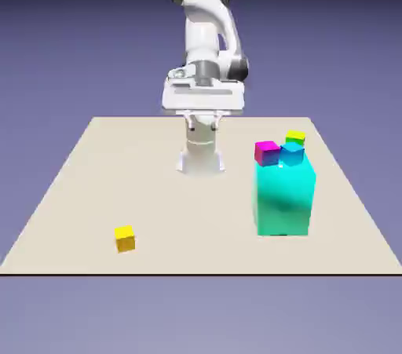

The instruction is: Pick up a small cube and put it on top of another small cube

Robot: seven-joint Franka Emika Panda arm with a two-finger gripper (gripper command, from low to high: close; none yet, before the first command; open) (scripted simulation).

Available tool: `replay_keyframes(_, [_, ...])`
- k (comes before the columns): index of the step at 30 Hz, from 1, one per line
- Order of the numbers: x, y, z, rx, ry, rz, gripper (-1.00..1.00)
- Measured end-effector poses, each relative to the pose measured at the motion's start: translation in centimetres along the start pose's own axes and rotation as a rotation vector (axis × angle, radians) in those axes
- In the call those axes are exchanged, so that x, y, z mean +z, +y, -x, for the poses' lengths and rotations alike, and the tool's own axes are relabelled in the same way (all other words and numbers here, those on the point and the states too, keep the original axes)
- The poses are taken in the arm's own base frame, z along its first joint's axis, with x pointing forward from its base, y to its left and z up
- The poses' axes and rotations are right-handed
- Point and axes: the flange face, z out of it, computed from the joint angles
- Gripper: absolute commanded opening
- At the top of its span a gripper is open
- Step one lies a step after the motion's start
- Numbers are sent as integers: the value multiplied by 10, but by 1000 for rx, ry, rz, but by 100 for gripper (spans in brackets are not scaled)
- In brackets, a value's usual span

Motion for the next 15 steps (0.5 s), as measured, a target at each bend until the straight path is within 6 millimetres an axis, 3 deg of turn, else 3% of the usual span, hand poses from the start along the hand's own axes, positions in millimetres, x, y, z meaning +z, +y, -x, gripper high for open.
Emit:
replay_keyframes(7, [76,56,-40,355,-110,246,0])
replay_keyframes(15, [154,151,-68,779,-203,529,0])
